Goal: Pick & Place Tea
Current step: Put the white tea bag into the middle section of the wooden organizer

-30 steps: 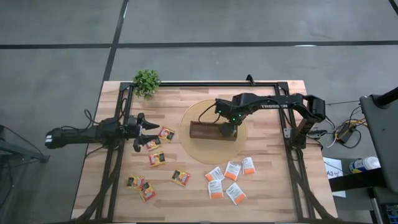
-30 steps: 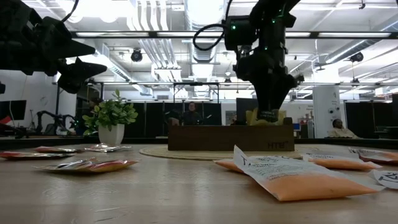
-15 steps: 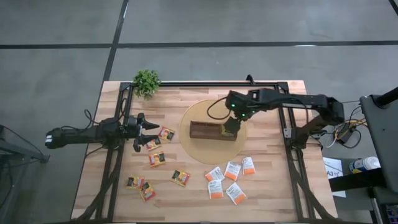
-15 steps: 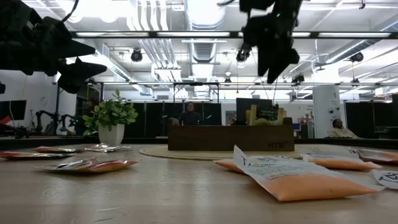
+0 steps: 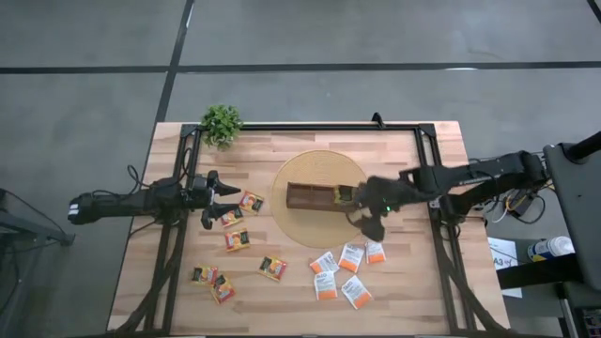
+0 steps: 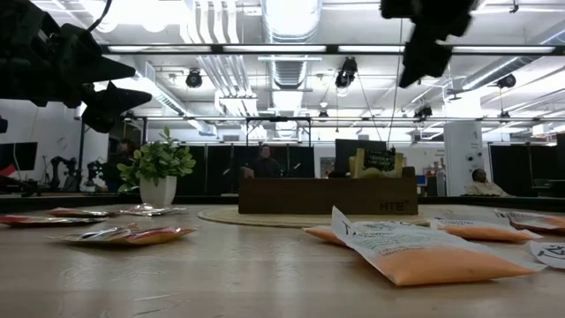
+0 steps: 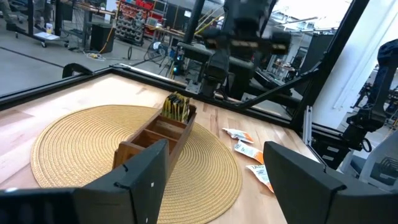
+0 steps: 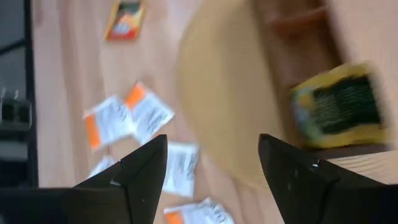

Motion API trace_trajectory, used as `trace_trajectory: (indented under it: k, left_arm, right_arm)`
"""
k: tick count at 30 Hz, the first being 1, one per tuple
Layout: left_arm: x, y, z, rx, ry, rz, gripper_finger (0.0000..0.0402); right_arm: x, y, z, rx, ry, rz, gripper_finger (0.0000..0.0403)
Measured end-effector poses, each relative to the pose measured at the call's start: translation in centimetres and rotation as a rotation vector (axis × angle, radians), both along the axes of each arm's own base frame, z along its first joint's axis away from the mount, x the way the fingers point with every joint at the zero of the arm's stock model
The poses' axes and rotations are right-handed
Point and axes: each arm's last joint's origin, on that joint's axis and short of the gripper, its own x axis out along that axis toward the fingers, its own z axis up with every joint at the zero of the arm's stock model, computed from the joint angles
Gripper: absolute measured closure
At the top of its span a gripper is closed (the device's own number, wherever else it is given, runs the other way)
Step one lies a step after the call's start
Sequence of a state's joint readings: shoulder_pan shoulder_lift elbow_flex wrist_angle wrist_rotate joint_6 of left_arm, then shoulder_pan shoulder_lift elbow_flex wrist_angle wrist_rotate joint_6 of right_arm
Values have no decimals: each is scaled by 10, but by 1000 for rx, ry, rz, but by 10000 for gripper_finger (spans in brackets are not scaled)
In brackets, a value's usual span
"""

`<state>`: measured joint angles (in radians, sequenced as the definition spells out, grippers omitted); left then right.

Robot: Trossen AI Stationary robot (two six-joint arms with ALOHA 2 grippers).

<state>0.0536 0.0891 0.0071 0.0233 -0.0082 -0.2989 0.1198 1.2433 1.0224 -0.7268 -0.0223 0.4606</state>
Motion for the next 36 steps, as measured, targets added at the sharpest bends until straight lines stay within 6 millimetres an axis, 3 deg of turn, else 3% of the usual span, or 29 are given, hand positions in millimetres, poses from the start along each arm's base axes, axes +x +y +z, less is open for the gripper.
trace_trajectory:
  k: [5, 15, 22, 36]
  left_arm:
    - [0, 0, 0, 0, 0, 0, 145]
    - [0, 0, 0, 0, 0, 0, 145]
    - [0, 0, 0, 0, -1, 0, 145]
    - [0, 0, 0, 0, 1, 0, 145]
  right_arm:
    - [-16, 16, -32, 16, 78, 75, 162]
    - [-33, 18, -81, 42, 248, 298, 182]
    - [-26, 16, -97, 10, 264, 374, 181]
    - [-4, 20, -153, 65, 478, 398, 182]
